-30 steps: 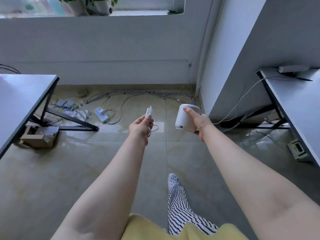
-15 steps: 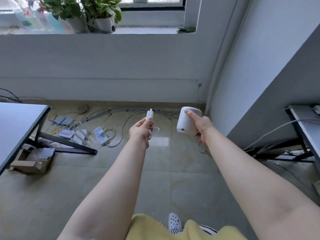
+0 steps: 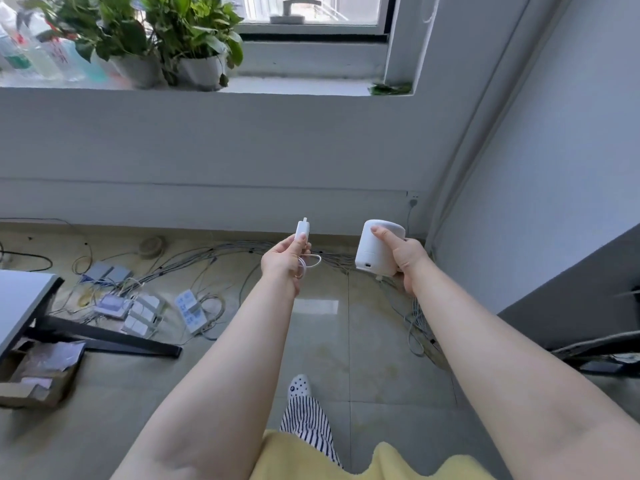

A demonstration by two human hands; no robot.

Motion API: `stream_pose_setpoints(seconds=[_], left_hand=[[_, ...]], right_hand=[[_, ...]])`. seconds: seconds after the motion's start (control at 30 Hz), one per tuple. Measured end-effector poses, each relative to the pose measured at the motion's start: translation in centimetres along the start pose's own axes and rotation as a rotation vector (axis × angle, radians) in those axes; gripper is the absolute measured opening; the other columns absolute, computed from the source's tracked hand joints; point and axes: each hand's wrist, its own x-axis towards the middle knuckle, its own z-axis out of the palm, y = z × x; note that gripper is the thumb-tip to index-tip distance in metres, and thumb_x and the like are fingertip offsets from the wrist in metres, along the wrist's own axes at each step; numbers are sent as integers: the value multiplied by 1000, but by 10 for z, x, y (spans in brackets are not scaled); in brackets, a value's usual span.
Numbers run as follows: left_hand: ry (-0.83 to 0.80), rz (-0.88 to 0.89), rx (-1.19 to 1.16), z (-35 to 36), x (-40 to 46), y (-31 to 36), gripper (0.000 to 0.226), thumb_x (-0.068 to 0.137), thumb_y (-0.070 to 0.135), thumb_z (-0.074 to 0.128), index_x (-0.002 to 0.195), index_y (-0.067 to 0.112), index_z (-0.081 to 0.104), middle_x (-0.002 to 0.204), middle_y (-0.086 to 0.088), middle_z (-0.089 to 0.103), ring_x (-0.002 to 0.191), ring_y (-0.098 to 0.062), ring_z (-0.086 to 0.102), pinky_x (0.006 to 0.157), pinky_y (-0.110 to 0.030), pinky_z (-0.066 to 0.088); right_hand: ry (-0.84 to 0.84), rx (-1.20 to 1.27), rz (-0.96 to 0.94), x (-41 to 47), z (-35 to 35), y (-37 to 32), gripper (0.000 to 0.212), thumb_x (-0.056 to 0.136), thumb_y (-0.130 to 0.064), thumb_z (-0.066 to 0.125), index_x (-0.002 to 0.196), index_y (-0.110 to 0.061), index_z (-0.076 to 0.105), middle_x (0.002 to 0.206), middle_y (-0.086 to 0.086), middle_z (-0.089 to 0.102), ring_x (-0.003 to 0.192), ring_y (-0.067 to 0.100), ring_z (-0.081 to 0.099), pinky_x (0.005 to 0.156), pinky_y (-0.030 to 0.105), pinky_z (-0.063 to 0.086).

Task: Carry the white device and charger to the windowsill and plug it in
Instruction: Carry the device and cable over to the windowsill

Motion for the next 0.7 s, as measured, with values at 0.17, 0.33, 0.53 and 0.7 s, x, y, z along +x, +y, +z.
stream_pose_setpoints(seconds=[0.17, 0.33, 0.53, 0.7], left_hand=[[-29, 10, 18, 28, 78, 60, 19, 83, 11, 70, 101, 5, 66, 80, -8, 64, 69, -17, 61, 49, -16, 48], [-33, 34, 56, 55, 148, 109, 17, 82, 12, 71, 97, 7, 67, 79, -9, 64, 69, -23, 60, 67, -24, 53], [-51, 17, 27, 87, 211, 143, 18, 82, 10, 71, 98, 6, 65, 77, -7, 65, 70, -17, 61, 73, -25, 50], [-44, 31, -11, 118, 273, 176, 9, 82, 8, 71, 84, 12, 63, 78, -7, 66, 71, -17, 63, 78, -26, 52]], right_hand=[[27, 25, -11, 64, 46, -51, 60, 77, -42, 73, 122, -9, 52, 109, 6, 59, 91, 23, 57, 61, 29, 47], [24, 46, -10, 115, 87, -93, 51, 78, -42, 72, 114, -13, 52, 95, 0, 59, 86, 19, 58, 61, 28, 47], [-2, 40, -10, 176, 125, -131, 49, 77, -41, 73, 112, -13, 52, 92, -1, 59, 80, 16, 58, 65, 28, 50], [-50, 36, -22, 242, 156, -173, 53, 77, -40, 74, 117, -12, 54, 96, 1, 62, 78, 14, 60, 59, 27, 48]])
